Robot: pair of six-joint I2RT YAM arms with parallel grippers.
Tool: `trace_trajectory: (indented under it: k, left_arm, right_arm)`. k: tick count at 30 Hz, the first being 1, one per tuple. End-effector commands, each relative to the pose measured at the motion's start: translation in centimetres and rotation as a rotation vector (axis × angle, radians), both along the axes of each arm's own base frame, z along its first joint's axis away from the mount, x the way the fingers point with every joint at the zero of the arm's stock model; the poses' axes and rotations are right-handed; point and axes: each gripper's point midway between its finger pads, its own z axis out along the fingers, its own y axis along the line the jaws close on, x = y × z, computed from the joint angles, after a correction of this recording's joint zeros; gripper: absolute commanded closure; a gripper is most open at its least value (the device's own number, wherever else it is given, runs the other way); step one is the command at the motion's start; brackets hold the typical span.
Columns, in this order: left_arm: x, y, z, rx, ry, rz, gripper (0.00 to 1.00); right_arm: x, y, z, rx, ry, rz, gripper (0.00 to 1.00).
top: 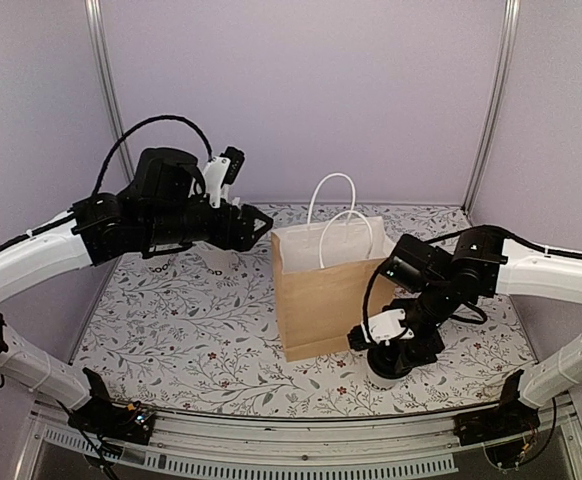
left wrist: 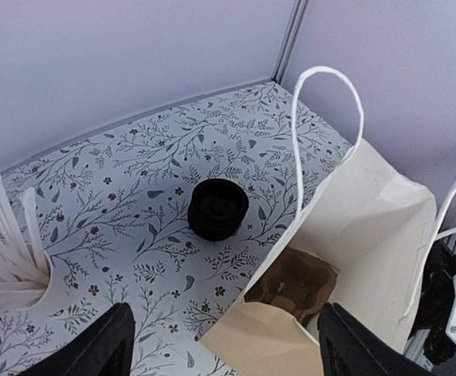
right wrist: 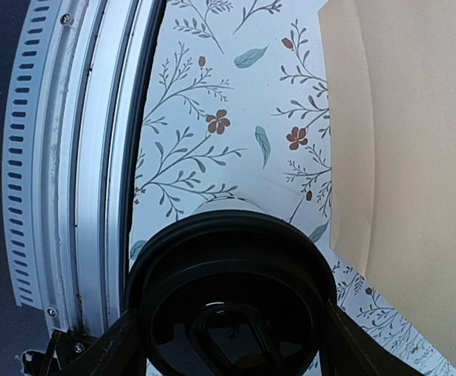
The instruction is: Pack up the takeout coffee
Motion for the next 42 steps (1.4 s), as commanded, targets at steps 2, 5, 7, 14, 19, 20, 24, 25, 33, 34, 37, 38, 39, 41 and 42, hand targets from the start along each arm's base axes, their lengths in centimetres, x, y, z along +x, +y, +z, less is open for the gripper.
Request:
trace_trajectory:
  k: [2,5,7,14,19,20,24,25,33,34,37,38,39,41,42]
  left_arm:
    - [1.3,-2.8,2.6,0.043,-0.08,-0.109,0.19]
    - [2.1,-4.8,2.6,0.077,-0.1,-0.178,0.2]
    - [2.4,-6.2,2.3,0.108,-0.1,-0.234,0.2]
    - [3.0,-9.3,-0.2,0.206,-0.038,-0.362,0.3]
    - [2.3,-10.1,-1.1,0.194,-0.01,-0.416,0.36]
    - [2.2,-10.1,-1.1,0.193,-0.007,-0.421,0.36]
    - [2.1,-10.1,-1.6,0.196,0.001,-0.425,0.36]
    - [2.1,-10.1,-1.7,0.197,0.003,-0.426,0.36]
    - [1.5,-10.6,-2.3,0.152,0.036,-0.443,0.41]
    - [1.5,-10.6,-2.2,0.141,0.042,-0.441,0.42]
    - [1.4,-10.6,-1.7,0.115,0.039,-0.433,0.43]
    - [1.4,-10.6,-1.6,0.11,0.035,-0.43,0.43]
    - [1.4,-10.5,-1.7,0.109,0.034,-0.427,0.43]
    - [1.4,-10.5,-1.8,0.104,0.034,-0.421,0.43]
    - [1.4,-10.5,-1.9,0.102,0.039,-0.422,0.43]
  right_arm:
    - [0.6,-2.6,0.5,0.014,0.011,-0.034,0.46]
    - [1.9,-3.8,1.8,0.074,0.007,-0.074,0.46]
    - [2.7,-4.7,2.7,0.104,0.001,-0.103,0.47]
    - [6.9,-10.4,3.3,0.126,-0.078,-0.267,0.5]
    - [11.4,-14.7,5.1,0.145,-0.173,-0.404,0.56]
    - [12.5,-15.2,6.1,0.155,-0.193,-0.424,0.56]
    - [16.0,-14.9,11.7,0.241,-0.306,-0.442,0.55]
    - [16.8,-14.2,14.5,0.299,-0.354,-0.431,0.55]
    - [17.2,-7.8,26.3,0.622,-0.436,-0.259,0.62]
    - [16.6,-6.6,26.6,0.631,-0.438,-0.22,0.63]
    - [14.1,-3.2,26.6,0.626,-0.441,-0.105,0.65]
    - [13.2,-2.4,26.6,0.625,-0.441,-0.07,0.65]
    - [12.3,-1.6,26.4,0.623,-0.436,-0.036,0.66]
    - [11.0,-0.6,26.2,0.621,-0.424,0.005,0.67]
    - [10.8,-0.3,26.0,0.616,-0.417,0.013,0.67]
